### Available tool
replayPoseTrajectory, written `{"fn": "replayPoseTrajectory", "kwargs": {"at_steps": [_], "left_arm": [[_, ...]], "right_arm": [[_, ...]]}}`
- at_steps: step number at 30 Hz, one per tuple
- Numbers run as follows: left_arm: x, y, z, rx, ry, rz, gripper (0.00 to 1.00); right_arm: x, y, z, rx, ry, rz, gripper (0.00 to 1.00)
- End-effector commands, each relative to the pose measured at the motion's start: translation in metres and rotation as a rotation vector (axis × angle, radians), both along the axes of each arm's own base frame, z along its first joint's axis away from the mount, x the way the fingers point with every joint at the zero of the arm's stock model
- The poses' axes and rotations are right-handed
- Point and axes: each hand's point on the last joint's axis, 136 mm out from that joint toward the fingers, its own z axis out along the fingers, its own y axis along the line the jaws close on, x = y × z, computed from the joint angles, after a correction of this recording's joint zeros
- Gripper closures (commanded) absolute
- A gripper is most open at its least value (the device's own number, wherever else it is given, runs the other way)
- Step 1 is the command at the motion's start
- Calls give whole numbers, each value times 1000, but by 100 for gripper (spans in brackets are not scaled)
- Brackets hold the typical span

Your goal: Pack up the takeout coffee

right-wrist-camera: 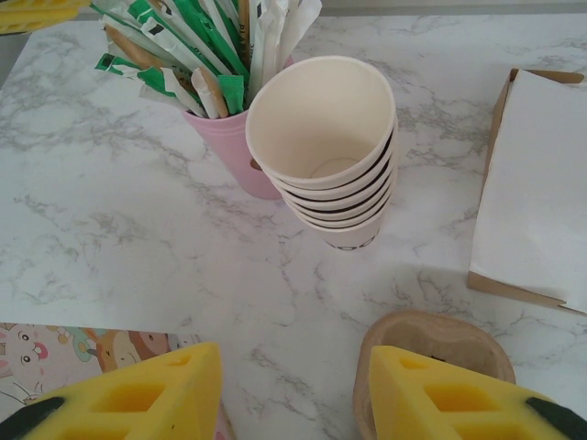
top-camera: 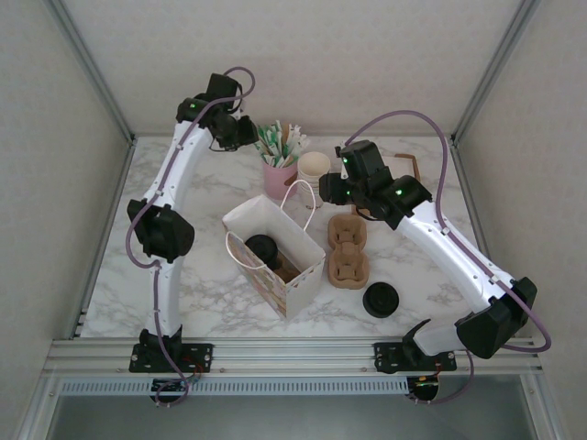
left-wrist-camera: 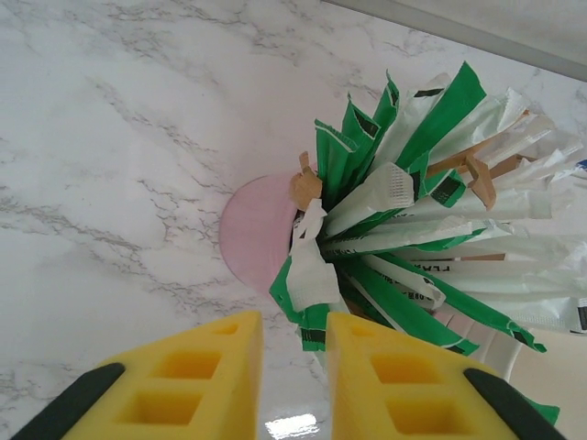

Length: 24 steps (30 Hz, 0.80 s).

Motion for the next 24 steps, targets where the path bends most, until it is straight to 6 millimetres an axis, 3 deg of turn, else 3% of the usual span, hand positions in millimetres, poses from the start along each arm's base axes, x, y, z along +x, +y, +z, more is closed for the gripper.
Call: {"fn": "replayPoseTrajectory", "kwargs": {"at_steps": [1, 24], "left_arm": [[-4, 4, -3, 21, 16, -2, 77], [12, 5, -18, 33, 16, 32, 77]], "right_arm": [[-1, -2, 5, 16, -14, -2, 53], [0, -3, 5, 9, -14, -6, 53]]}}
